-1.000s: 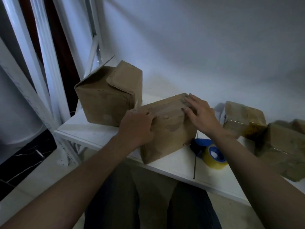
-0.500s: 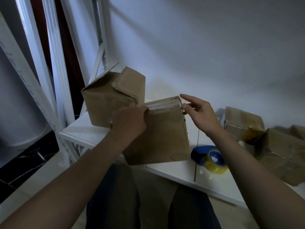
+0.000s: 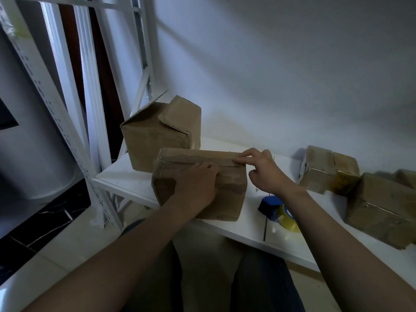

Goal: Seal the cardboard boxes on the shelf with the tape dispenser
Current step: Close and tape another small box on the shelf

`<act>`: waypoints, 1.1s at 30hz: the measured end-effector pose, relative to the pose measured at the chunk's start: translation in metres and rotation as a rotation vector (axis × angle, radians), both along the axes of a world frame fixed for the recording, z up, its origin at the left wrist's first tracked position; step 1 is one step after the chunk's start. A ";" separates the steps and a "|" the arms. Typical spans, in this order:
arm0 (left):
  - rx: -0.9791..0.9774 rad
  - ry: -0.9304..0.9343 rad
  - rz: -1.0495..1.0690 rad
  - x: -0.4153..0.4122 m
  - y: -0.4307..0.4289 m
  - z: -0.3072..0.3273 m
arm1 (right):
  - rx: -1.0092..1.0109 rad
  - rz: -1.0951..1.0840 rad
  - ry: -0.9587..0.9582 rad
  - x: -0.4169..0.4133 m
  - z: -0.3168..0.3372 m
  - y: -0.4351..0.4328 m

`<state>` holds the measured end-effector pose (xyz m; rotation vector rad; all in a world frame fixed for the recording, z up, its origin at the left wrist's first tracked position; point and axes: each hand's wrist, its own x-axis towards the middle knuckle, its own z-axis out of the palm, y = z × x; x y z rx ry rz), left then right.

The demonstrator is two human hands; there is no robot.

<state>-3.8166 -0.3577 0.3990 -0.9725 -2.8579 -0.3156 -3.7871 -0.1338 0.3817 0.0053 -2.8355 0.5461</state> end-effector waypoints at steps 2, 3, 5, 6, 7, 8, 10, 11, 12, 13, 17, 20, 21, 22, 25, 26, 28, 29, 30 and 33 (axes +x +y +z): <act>-0.021 -0.045 -0.001 -0.001 0.002 -0.001 | 0.102 -0.011 -0.025 0.000 0.002 -0.003; -0.015 -0.075 0.003 -0.003 0.001 0.000 | 0.130 -0.002 -0.060 -0.001 0.004 -0.004; -0.009 -0.102 0.033 -0.002 -0.003 0.004 | 0.143 0.059 -0.154 -0.004 0.007 -0.003; -0.028 -0.076 0.062 0.000 -0.006 0.005 | 0.138 0.092 -0.186 -0.005 0.009 -0.003; -0.072 -0.034 0.101 0.006 -0.010 0.007 | 0.138 0.116 -0.207 -0.004 0.011 -0.003; -0.103 0.007 0.138 0.011 -0.015 0.007 | 0.137 0.134 -0.212 -0.001 0.012 -0.004; -0.101 -0.008 0.189 0.021 -0.027 -0.001 | 0.152 0.153 -0.188 0.010 0.014 -0.007; -0.096 -0.056 0.184 0.025 -0.032 -0.008 | 0.170 0.154 -0.167 0.018 0.013 -0.011; -0.094 -0.094 0.160 0.028 -0.035 -0.013 | 0.187 0.152 -0.146 0.024 0.012 -0.014; -0.095 -0.127 0.139 0.031 -0.037 -0.014 | 0.201 0.150 -0.129 0.030 0.012 -0.017; -0.107 -0.347 0.087 0.050 -0.034 -0.005 | 0.217 0.101 -0.116 0.053 0.004 -0.023; -0.057 -0.523 0.045 0.062 -0.030 -0.004 | 0.184 0.074 -0.104 0.070 0.002 -0.026; -0.007 -0.540 0.036 0.064 -0.029 -0.006 | 0.177 0.065 -0.105 0.077 0.002 -0.027; 0.037 -0.536 0.022 0.066 -0.029 -0.006 | 0.170 0.052 -0.110 0.085 0.003 -0.028; 0.043 -0.487 -0.050 0.068 -0.031 -0.005 | 0.164 0.002 -0.159 0.110 0.007 -0.031; 0.024 -0.463 -0.085 0.066 -0.030 -0.005 | 0.164 -0.016 -0.175 0.118 0.007 -0.033; -0.019 -0.429 -0.144 0.062 -0.029 -0.005 | 0.152 -0.042 -0.189 0.128 0.007 -0.038; -0.038 -0.410 -0.165 0.059 -0.028 -0.007 | 0.132 -0.058 -0.185 0.130 0.005 -0.040; -0.044 -0.388 -0.177 0.056 -0.028 -0.008 | 0.110 -0.077 -0.169 0.130 0.003 -0.042; 0.001 -0.321 -0.150 0.042 -0.024 -0.008 | 0.111 -0.136 -0.095 0.126 -0.007 -0.044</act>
